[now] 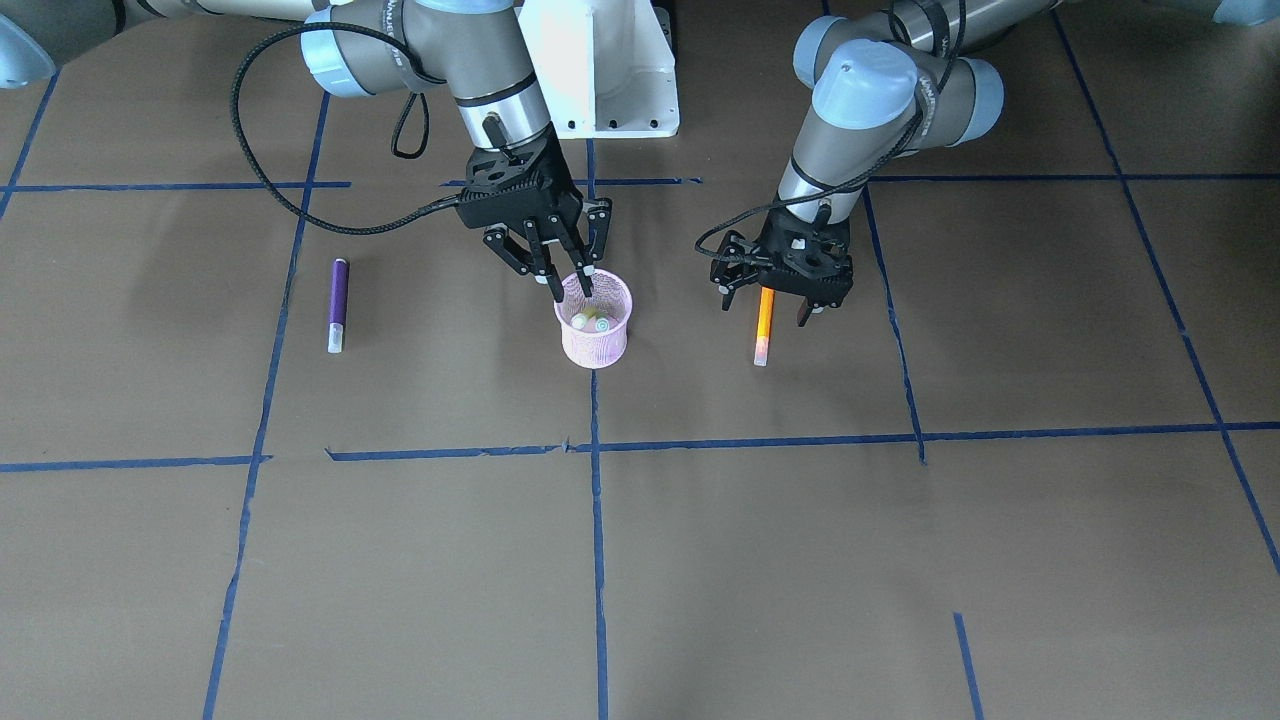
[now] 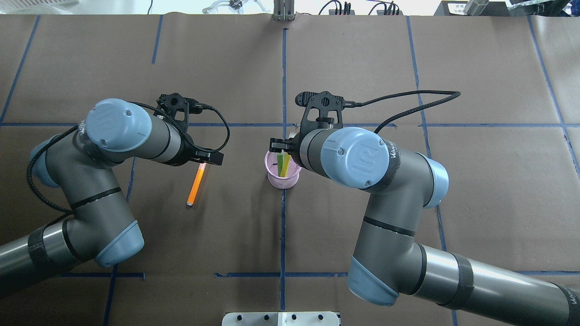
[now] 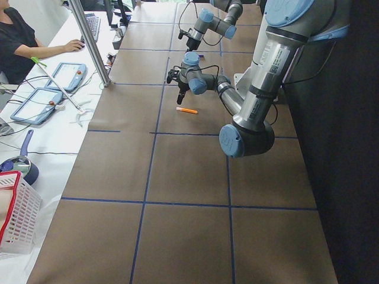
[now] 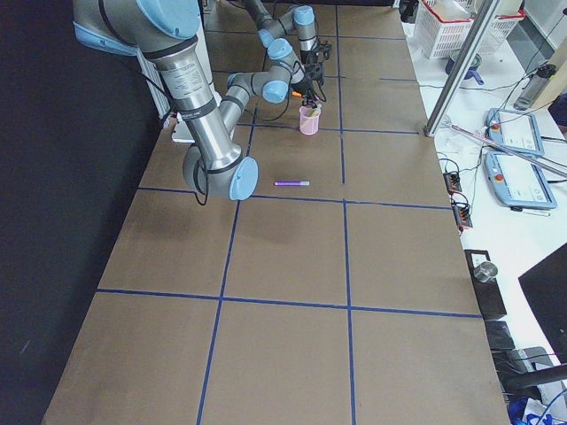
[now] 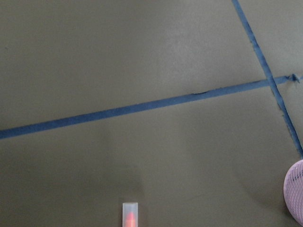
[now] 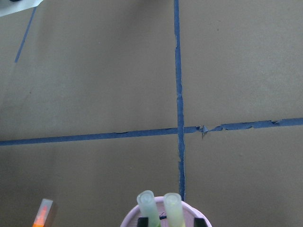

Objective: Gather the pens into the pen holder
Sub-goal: 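Drop yellow highlighter in cup with right gripper while left grasps orange highlighter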

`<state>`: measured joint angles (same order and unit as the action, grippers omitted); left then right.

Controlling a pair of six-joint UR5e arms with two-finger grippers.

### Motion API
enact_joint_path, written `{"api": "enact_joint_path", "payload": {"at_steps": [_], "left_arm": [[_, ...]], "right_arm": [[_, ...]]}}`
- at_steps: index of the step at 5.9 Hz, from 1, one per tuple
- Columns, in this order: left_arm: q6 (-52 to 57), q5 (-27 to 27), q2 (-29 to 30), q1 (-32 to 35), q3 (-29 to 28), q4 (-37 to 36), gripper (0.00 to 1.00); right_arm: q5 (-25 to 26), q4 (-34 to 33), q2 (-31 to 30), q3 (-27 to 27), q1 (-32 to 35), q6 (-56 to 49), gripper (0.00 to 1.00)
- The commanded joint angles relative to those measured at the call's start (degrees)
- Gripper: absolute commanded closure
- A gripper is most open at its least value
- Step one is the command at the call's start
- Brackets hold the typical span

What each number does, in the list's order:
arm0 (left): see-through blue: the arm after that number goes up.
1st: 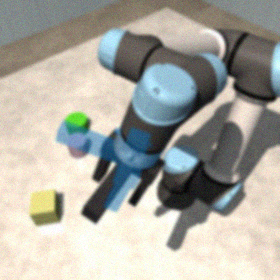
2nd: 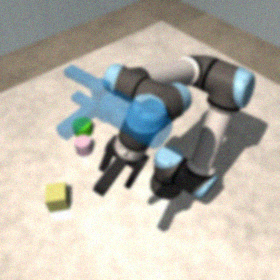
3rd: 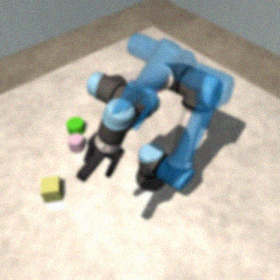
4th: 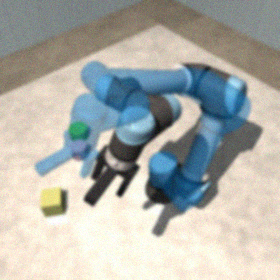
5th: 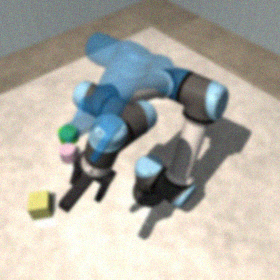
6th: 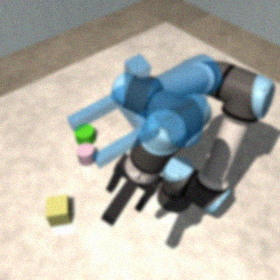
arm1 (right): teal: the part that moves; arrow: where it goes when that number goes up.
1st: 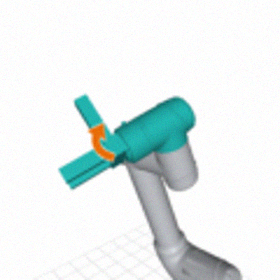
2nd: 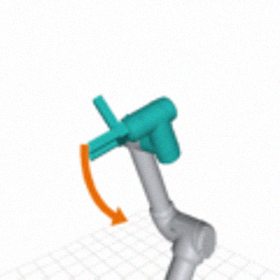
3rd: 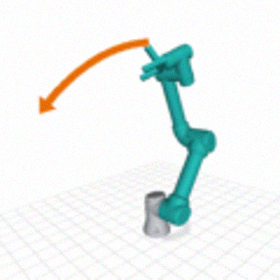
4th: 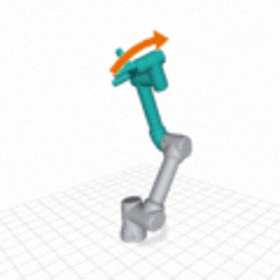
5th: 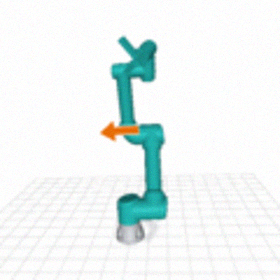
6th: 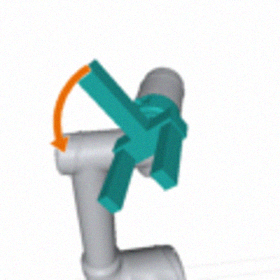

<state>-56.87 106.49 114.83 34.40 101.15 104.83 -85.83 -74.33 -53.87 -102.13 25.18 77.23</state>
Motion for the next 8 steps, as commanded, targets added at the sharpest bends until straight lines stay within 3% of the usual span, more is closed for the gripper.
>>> {"api": "enact_joint_path", "payload": {"at_steps": [1,5,7,8], "left_arm": [[5.14,10.58,2.57,3.18,-8.26,-2.52,0.01],[5.27,10.67,2.68,3.13,-8.51,-2.52,0.01],[5.36,10.85,2.94,3.13,-8.95,-3.31,0.01],[6.15,11.02,3.47,3.04,-8.95,-6.27,0.01]], "right_arm": [[-14.31,-0.2,-5.58,-7.75,9.52,-0.67,0.01],[-14.8,-0.12,-5.72,-7.91,9.88,-0.76,0.01],[-16.73,-0.29,-7.64,-10.62,10.23,-0.77,0.01],[-21.09,-0.12,-10.35,-12.81,12.93,-1.03,0.01]]}}
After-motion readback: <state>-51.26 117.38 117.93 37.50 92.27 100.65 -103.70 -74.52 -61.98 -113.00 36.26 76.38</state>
